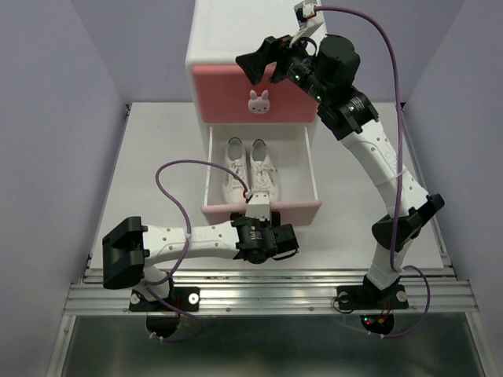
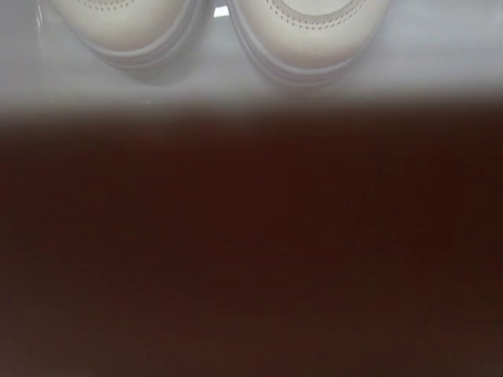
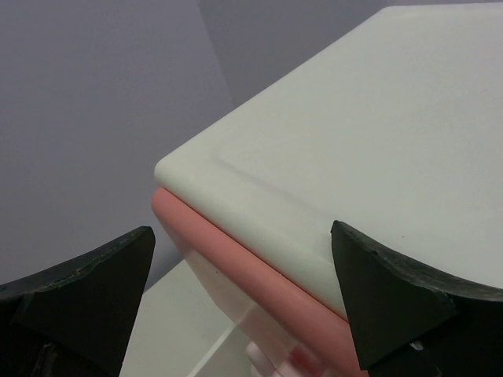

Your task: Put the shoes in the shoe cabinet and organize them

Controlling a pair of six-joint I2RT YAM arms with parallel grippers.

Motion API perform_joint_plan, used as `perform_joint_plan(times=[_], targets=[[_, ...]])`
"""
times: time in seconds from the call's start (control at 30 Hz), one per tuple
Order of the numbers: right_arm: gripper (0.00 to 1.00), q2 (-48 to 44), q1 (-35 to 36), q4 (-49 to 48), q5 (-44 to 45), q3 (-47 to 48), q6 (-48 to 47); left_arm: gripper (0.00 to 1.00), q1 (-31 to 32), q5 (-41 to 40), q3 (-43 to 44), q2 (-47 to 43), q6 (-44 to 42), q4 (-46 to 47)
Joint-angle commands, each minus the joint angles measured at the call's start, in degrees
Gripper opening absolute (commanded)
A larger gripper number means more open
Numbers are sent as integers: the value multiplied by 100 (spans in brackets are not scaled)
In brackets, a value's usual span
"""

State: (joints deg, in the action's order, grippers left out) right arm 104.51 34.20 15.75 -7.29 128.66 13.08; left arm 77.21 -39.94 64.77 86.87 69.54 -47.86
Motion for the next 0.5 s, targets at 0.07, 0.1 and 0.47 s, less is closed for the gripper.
perform_joint_plan(times=[0.07, 0.1, 0.47], targets=[[100, 509, -194, 1765, 535, -553, 63, 87, -1110, -2202, 721, -372, -431, 821], [100, 492, -194, 1765, 536, -579, 63, 87, -1181, -2211, 721, -416, -589, 952], [100, 439, -194, 1695, 615, -623, 37, 88, -2393, -1438, -61, -566, -2532, 3527]])
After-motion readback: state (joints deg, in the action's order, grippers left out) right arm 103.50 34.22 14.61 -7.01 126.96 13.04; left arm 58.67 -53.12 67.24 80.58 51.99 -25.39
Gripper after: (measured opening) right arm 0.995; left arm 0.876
